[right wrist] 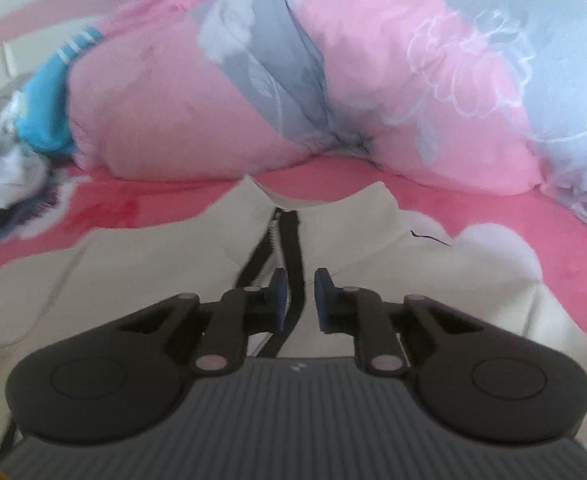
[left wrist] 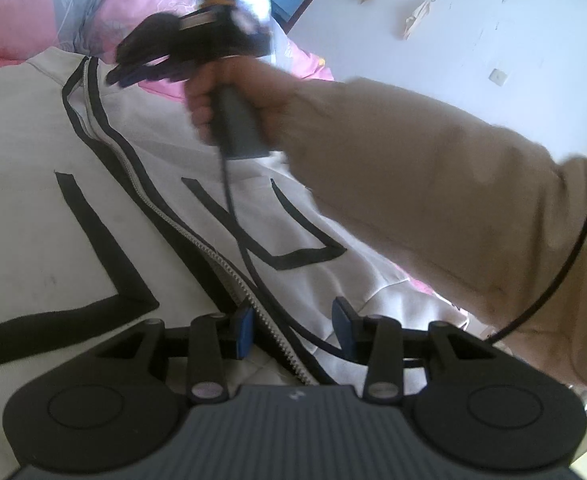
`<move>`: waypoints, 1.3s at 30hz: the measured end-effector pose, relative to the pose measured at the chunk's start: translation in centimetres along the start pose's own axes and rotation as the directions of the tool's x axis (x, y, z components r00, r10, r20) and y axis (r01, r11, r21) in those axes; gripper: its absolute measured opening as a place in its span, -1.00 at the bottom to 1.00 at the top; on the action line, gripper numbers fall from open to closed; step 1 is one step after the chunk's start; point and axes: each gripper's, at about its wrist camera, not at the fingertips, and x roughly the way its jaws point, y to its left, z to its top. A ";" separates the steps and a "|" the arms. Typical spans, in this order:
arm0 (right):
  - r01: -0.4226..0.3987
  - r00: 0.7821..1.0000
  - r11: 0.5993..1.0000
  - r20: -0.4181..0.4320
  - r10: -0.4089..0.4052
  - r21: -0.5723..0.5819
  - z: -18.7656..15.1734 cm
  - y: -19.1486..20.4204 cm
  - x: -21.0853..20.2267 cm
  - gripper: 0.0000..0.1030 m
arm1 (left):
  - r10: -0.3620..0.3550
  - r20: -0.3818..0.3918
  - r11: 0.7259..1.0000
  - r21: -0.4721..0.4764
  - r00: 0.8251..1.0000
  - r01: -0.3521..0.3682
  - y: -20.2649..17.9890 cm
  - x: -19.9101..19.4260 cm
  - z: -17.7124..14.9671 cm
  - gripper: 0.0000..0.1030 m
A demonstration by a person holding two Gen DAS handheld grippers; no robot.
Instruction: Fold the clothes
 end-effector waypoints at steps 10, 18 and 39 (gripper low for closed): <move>-0.039 0.997 0.998 -0.062 0.036 -0.050 -0.4 0.5 4.0 -0.70 | -0.015 -0.001 1.000 -0.012 1.000 0.015 0.4 -0.2 0.1 -0.21; -0.028 0.995 0.996 0.094 0.019 0.090 -1.8 -3.8 -11.7 -0.69 | 0.003 -0.023 1.000 0.017 1.000 -0.002 -0.8 -0.5 0.2 -0.21; -0.030 0.910 0.599 0.270 -0.315 0.800 -26.1 -12.7 -38.3 -0.58 | -0.112 -0.119 0.990 0.074 0.987 0.121 -6.3 -2.7 -0.6 0.56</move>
